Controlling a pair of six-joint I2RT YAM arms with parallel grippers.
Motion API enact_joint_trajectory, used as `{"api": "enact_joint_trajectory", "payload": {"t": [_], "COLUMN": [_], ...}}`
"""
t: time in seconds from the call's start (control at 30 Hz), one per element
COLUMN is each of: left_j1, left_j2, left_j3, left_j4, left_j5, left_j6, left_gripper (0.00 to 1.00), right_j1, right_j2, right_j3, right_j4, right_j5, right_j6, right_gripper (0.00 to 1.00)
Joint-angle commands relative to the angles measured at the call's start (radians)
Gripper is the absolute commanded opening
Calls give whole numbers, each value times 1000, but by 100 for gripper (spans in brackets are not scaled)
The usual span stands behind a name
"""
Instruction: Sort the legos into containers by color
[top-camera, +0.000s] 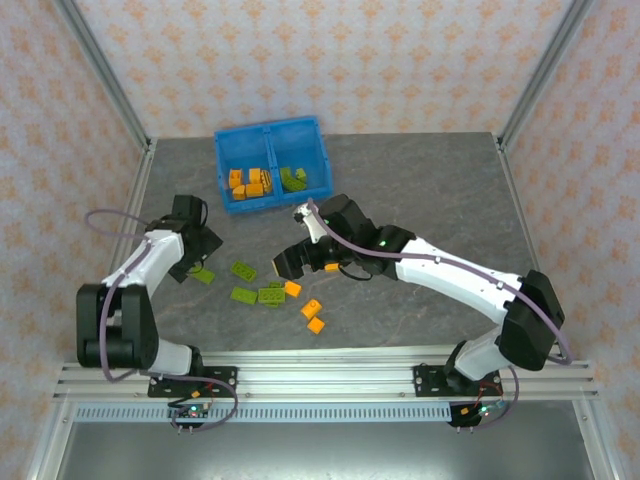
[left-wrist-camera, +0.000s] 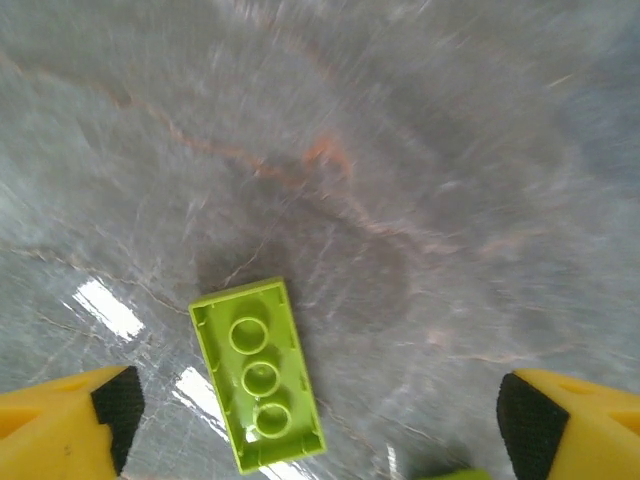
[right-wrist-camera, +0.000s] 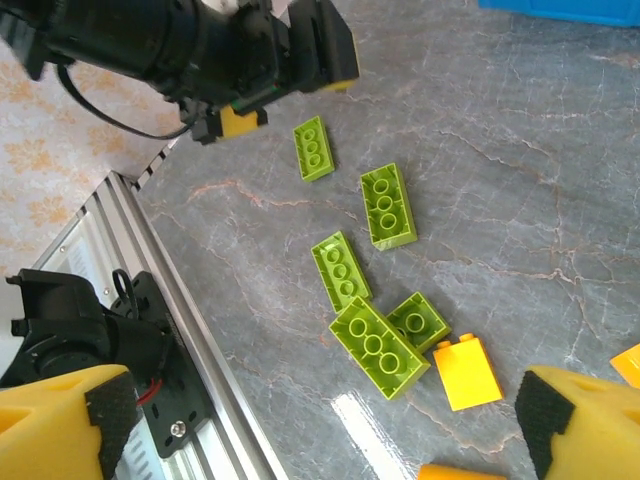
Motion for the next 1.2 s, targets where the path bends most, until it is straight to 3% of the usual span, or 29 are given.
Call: {"api": "enact_joint_trajectory", "payload": {"t": [0.0,0.13,0.4,0.53,0.67,0.77,0.83,0.97,1.07,1.17], "left_j1": [9,10,21,26,29,23,-8,-155,-260,-375], "left_j2": [46,75,131,135,88,-24,-121,-247,-230,-116], "left_j3": [-35,-51,-80,-97,-104,-92,-61,70,186,339], "left_j4": [38,61,96,106,90,61,29,-26,-2,-8], "left_j5": [57,38,30,42,49,74,69,-12,-31,-106], "left_j6": [-50,-67,-63,-63,-52,-20,2,42,71,113], "left_gripper": [90,83,54,44,31,29,29,29,28,25], "right_j1": [11,11,15,17,17,17,17,17,17,17], "right_j2": [3,0,-4,-4,-9,-29,-53,-100,-133,-168], "right_j3": [0,2,3,3,5,-4,-18,-54,-84,-116], "right_j4": [39,15,14,20,15,12,25,76,112,128], "right_j5": [32,53,80,88,130,191,230,299,381,455], "right_j6": [32,28,41,51,75,102,120,166,210,240], "right_gripper": [100,99,99,99,100,99,99,99,99,99]}}
